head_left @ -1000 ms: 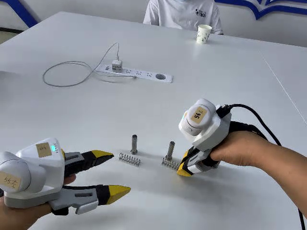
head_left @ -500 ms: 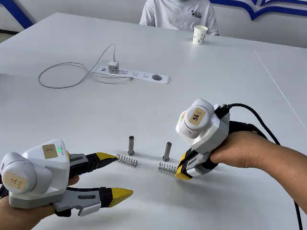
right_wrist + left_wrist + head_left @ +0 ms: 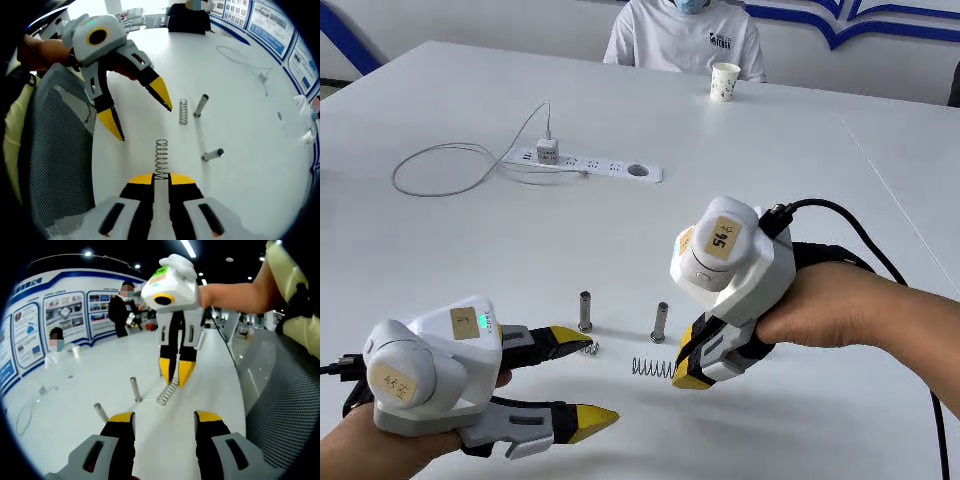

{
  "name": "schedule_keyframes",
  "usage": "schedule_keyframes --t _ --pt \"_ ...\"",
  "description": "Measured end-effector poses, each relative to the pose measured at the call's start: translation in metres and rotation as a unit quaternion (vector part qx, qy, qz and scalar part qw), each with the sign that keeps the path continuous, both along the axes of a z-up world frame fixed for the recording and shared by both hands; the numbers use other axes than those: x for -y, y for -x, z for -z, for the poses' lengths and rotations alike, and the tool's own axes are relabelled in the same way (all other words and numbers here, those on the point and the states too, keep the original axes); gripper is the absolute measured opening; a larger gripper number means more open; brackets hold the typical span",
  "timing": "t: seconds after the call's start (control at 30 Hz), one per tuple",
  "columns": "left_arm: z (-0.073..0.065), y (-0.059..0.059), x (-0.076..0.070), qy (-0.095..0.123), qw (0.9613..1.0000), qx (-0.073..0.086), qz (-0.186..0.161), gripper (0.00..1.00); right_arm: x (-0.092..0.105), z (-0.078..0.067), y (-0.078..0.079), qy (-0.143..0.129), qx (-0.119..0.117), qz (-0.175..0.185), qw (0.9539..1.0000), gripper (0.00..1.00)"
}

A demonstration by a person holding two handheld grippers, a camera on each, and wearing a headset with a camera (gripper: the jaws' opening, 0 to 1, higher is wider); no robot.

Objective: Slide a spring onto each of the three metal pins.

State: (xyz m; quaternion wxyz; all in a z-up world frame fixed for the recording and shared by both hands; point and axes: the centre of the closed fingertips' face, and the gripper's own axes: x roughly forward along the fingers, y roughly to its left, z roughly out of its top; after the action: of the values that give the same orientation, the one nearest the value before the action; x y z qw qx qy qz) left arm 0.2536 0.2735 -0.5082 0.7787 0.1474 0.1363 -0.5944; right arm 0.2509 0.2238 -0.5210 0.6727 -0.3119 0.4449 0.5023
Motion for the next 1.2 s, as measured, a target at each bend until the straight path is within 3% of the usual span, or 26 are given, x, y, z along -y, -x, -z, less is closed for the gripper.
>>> schedule_keyframes --t 0.23,0.8,1.2 --pt "-0.003 0.005 0.006 -0.004 0.9997 0.017 0.019 0.43 -0.012 -0.009 0.01 0.001 0.0 -0.029 0.9996 0.11" --pt "-0.005 0.013 0.017 -0.001 0.9974 0.049 0.052 0.16 -0.021 -0.015 0.017 0.01 -0.002 -0.057 0.9983 0.11" --pt "-0.003 0.011 0.018 -0.001 0.9977 0.045 0.051 0.12 -0.026 -0.027 0.016 0.003 0.018 -0.061 0.998 0.11"
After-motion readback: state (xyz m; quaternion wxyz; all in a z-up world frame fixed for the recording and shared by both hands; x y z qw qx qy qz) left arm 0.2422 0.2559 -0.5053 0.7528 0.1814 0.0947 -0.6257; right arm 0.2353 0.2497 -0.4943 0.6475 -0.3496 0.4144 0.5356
